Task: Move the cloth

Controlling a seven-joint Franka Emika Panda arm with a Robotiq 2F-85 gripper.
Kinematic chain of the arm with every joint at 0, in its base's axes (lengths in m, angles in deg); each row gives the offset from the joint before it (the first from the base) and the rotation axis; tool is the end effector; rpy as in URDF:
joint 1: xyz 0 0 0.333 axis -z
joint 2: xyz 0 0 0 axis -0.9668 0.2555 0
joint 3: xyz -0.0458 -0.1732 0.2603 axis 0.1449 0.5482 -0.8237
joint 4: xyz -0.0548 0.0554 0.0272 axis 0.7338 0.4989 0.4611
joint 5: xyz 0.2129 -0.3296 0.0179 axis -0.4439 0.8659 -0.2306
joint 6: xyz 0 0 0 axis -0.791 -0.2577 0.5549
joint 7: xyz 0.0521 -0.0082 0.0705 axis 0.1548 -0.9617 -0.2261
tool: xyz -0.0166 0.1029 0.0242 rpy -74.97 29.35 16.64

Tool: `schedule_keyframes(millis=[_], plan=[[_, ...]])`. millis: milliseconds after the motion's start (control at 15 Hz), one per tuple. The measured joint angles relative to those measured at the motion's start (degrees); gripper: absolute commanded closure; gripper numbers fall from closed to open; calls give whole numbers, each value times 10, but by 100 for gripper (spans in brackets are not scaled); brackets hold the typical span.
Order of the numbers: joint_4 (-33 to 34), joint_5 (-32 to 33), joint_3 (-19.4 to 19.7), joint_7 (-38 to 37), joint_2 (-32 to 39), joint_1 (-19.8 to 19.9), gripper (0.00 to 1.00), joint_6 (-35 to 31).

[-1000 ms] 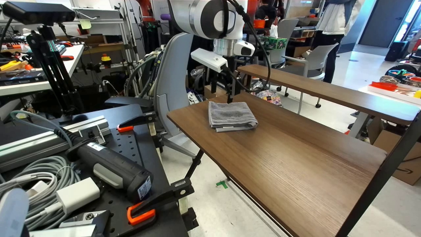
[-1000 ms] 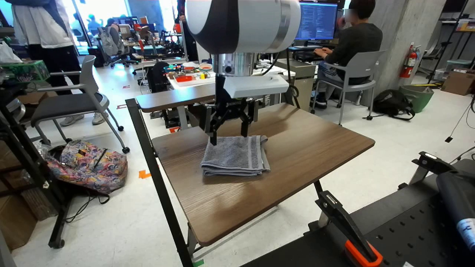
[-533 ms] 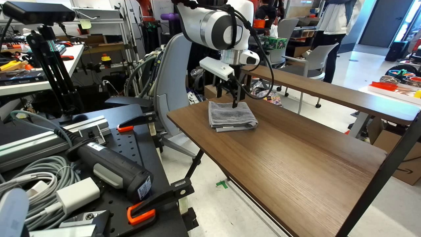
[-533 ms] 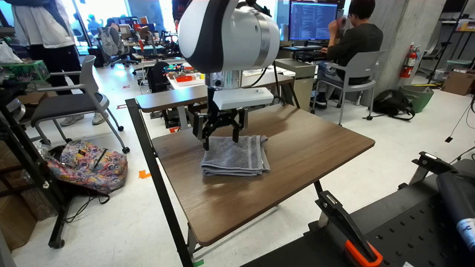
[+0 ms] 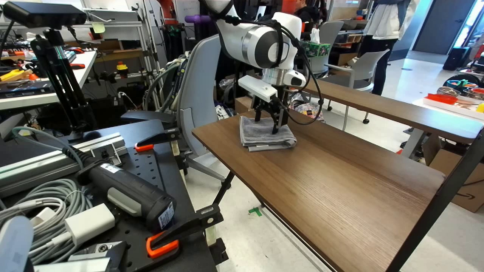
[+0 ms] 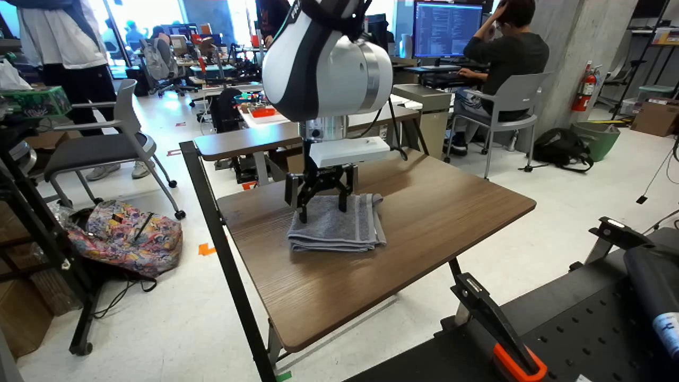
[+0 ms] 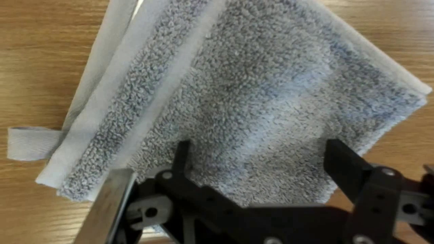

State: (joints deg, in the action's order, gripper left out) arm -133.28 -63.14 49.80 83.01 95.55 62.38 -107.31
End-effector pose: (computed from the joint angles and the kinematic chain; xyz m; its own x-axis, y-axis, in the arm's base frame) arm 0.6767 0.2021 0.0581 0.9751 0.2189 -0.0366 0.2160 -0.9739 -0.0697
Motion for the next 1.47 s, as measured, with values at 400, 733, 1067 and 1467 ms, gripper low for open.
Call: schedule_keyframes(millis=[400, 733, 1067, 1467], plan=[[53, 0, 16, 0, 33, 9, 0, 51], [82, 0, 28, 0, 44, 31, 0, 93], [115, 0, 46, -2, 59, 67, 0, 134], [163, 0, 76, -16, 86, 119, 0, 145]])
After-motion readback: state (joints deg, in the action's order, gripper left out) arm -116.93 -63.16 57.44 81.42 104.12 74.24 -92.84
